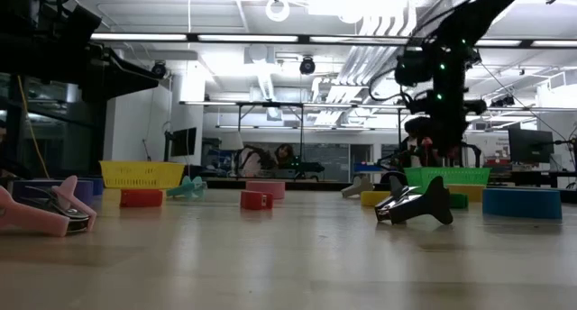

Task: Pick and place Stapler, Stapler remover, tape
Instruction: Put the top right red stapler into the green bin

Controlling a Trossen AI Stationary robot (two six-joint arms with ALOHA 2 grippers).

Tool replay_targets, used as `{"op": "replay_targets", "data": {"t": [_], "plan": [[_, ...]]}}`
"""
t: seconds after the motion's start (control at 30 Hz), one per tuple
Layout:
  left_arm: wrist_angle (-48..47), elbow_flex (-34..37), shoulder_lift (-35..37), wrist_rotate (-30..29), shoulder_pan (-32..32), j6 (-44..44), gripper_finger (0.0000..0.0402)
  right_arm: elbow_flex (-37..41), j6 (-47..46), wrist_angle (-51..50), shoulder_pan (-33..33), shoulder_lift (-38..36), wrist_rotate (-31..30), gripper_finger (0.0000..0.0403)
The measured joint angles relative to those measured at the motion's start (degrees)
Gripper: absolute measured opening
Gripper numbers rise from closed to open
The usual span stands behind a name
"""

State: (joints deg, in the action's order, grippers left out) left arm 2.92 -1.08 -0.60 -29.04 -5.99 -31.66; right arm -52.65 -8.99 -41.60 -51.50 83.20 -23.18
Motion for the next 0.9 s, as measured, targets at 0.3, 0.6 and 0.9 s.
{"op": "replay_targets", "data": {"t": [0.3,0.6,0.9], "plan": [[0.00,0.00,0.00,0.04,-0.01,0.00,0.0193,1.34,0.36,5.02,-3.90,0.04,2.15,0.0061],[0.00,-0.01,-0.01,0.04,0.00,0.00,0.0193,1.34,-1.12,6.14,-4.05,0.04,2.78,0.0080],[0.00,-0.02,-0.02,0.04,-0.01,0.00,0.0193,1.34,-1.41,6.14,-4.05,0.04,2.78,0.0127]]}}
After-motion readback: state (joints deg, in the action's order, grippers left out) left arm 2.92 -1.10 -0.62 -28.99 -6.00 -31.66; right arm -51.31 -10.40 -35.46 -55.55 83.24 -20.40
